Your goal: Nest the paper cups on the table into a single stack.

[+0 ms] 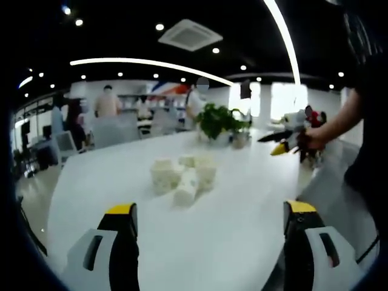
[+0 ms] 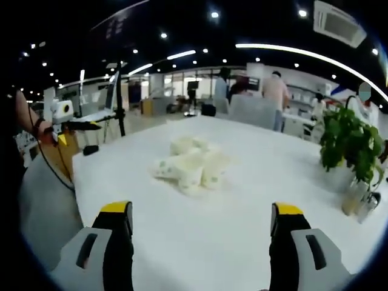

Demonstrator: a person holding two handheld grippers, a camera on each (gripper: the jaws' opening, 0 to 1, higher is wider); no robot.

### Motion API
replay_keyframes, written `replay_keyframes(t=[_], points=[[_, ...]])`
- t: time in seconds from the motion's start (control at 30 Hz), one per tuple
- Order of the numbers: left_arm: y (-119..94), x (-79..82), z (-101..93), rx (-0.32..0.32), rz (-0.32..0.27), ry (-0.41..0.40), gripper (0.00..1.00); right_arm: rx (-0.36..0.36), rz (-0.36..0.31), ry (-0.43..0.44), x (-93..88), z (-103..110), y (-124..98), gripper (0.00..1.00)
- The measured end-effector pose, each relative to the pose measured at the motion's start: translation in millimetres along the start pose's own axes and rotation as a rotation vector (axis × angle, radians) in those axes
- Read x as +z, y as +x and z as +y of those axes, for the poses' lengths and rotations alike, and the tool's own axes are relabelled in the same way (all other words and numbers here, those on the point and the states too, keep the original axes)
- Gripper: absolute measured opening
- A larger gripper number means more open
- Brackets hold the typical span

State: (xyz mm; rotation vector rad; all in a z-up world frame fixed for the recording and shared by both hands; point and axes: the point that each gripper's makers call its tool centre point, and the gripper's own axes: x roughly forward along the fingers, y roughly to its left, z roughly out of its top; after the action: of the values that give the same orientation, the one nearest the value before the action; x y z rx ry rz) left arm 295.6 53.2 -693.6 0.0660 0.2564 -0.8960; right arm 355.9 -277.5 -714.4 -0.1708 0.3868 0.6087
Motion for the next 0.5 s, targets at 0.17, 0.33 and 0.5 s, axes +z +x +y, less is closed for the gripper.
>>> replay_keyframes(t=[0.17, 0.33, 0.5], points=[[1, -1.0, -8.1, -0.005, 0.000, -0.005, 0.98, 0.014, 0.012, -0.032, 5.0, -8, 12, 0.90], [2, -2.6, -13.9, -0.005, -0.001, -0.016, 0.98, 0.033, 0.027, -0.060, 8.6, -14, 25, 0.88], [0, -3.6, -15.2, 0.004, 0.000, -0.021, 0.98, 0.051, 0.048, -0.088, 10.8, -20, 37, 0.87]])
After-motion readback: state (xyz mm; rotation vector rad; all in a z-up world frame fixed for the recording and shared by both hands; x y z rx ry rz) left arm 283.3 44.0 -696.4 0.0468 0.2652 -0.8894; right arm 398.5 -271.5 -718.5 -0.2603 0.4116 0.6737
